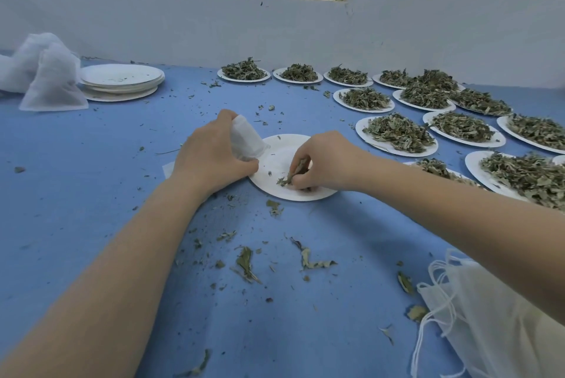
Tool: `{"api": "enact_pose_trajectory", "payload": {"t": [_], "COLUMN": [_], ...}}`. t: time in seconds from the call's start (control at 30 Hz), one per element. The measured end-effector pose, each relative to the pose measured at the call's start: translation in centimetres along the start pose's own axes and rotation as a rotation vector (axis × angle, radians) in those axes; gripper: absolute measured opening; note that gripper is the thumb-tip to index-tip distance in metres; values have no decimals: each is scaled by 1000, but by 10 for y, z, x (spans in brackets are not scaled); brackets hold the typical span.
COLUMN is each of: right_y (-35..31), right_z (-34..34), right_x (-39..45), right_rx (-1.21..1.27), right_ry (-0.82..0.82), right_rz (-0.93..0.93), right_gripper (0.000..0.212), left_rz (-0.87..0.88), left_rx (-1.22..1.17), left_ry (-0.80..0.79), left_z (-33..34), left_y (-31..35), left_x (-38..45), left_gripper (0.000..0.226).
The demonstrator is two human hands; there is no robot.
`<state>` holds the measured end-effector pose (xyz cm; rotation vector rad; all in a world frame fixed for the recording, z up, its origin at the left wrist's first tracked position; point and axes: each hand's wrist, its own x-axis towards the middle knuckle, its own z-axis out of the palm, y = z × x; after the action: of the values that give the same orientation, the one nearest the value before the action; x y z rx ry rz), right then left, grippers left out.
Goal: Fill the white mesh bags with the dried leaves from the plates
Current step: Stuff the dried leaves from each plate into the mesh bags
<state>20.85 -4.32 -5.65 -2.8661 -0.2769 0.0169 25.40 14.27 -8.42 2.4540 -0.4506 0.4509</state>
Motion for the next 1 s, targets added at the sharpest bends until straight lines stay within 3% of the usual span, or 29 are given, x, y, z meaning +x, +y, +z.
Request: {"api": "enact_pose_trajectory", "payload": {"t": [0.13,0.37,0.6,0.77,1.0], "right_y": [3,7,-19,-33,-28], "right_z": [-4,-42,-51,-45,-53], "right_x": [1,2,9,12,7], "right_rx": [97,537,278,309,366], "right_ry": [3,101,171,183,-149], "right_rz": [33,41,-120,-187,-229], "right_gripper": [12,5,9,14,27], "left_rz": [84,161,189,188,94], "left_rx": [62,82,4,-106,-295], "left_ry": [18,-38,-53,6,33], "left_z": [-5,-11,-7,-2,2], "left_y": [2,9,17,18,17], "left_x": [2,3,1,1,1], "left_gripper": [60,66,67,60,57]}}
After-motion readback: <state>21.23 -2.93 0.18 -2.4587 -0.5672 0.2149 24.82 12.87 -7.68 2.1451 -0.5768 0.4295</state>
